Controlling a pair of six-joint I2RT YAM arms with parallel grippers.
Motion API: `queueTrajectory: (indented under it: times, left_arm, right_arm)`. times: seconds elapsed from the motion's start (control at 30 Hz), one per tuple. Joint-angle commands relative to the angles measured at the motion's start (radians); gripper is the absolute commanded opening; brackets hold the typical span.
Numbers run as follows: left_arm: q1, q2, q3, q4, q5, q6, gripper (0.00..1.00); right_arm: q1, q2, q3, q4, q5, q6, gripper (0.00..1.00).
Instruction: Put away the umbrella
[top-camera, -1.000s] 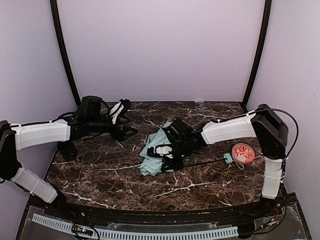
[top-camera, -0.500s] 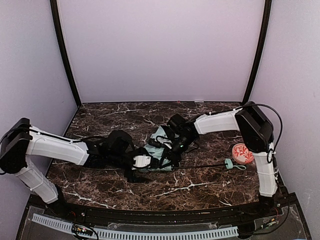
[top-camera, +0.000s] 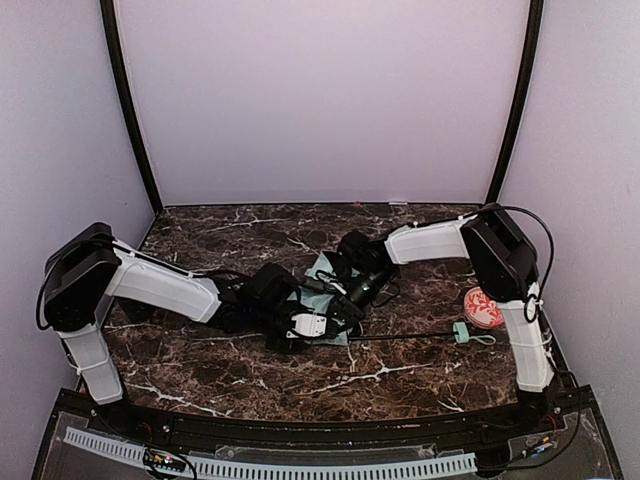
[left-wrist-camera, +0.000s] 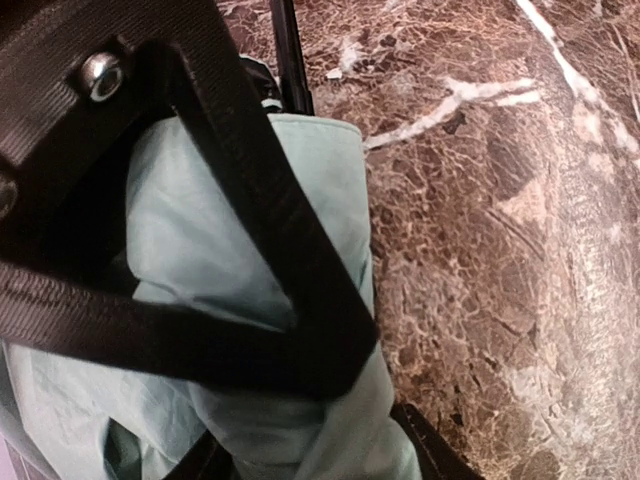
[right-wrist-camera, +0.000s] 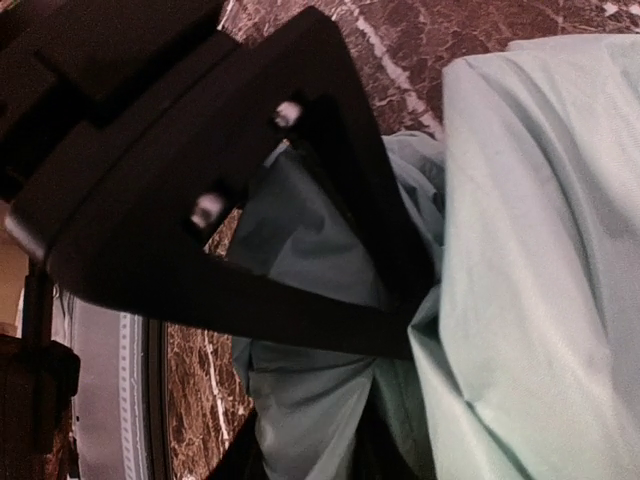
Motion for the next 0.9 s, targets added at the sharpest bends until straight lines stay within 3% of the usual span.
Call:
queueTrajectory:
  times: [0.0, 0.1, 0.23, 0.4, 0.53, 0.6, 0.73, 0.87]
  left_arm:
    - [0.002, 0.061, 0.047, -0.276, 0.073, -0.028, 0.46]
    - [0.003, 0.11, 0.093, -0.39, 0.114, -0.048, 0.35]
    - [0.018, 0.132, 0.126, -0.488, 0.233, -0.078, 0.29]
    - [0.038, 0.192, 0.181, -0.613, 0.344, -0.119, 0.21]
    - [0.058, 0.25, 0.245, -0.7, 0.424, -0.149, 0.18]
    - [0.076, 0.285, 0.288, -0.746, 0.461, -0.171, 0.18]
    - [0.097, 0.337, 0.361, -0.827, 0.49, -0.185, 0.17]
    - [0.118, 0.356, 0.401, -0.86, 0.541, -0.194, 0.17]
  right_arm:
    - [-0.022, 0.038, 0.017, -0.085, 0.061, 0.033, 0.3]
    - [-0.055, -0.009, 0.018, -0.045, 0.068, 0.069, 0.38]
    - [-0.121, -0.132, -0.058, 0.047, 0.076, 0.129, 0.46]
    - [-0.188, -0.359, -0.238, 0.24, 0.118, 0.232, 0.48]
    - [-0.184, -0.531, -0.439, 0.46, 0.263, 0.332, 0.48]
    - [-0.151, -0.626, -0.563, 0.591, 0.354, 0.348, 0.48]
    - [0.011, -0.801, -0.779, 0.788, 0.593, 0.141, 0.49]
    - [0.178, -0.867, -0.915, 0.943, 0.776, -0.012, 0.51]
